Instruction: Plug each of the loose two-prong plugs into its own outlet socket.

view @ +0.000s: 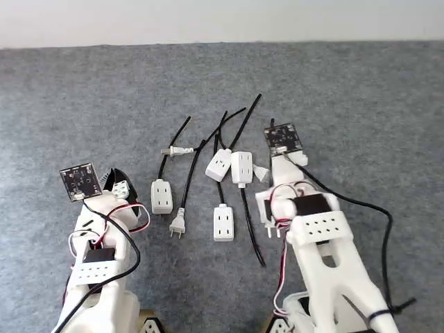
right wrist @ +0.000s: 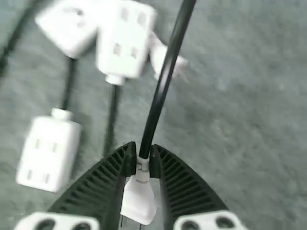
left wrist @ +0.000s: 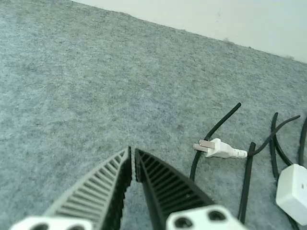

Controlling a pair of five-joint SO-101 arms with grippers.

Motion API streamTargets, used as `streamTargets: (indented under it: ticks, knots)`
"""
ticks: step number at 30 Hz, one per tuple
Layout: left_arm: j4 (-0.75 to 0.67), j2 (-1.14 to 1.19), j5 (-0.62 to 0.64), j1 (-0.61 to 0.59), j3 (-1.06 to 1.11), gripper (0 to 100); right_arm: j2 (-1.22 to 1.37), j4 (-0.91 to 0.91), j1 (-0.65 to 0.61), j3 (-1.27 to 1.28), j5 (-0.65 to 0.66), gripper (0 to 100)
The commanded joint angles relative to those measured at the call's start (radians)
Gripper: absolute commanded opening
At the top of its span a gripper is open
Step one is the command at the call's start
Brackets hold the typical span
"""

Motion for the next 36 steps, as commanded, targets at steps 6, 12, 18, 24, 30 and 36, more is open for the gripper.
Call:
streamTargets:
  ticks: [6,12,18,24,30,36]
  knots:
    - [0.002,-0.02,-0.008,-0.006,-0.007,2,0.031,0.022,0.151,-0.049,0.095,0.8]
    - [0.002,-0.02,-0.008,-0.006,-0.007,2,0.199,0.015,0.214,-0.083,0.11,0.8]
    - [0.002,-0.02,-0.008,-0.006,-0.007,2,0.317,0.033,0.231,-0.167,0.152,1.3]
    - [0.002,-0.021,-0.008,-0.006,-0.007,2,0.349,0.062,0.226,-0.201,0.152,9.4]
    - [0.0,-0.023,-0.008,-0.006,-0.001,2,0.355,0.076,0.217,-0.236,0.149,8.4]
    - [0.0,-0.025,-0.008,-0.006,-0.001,2,0.36,0.128,0.171,-0.239,0.15,8.4]
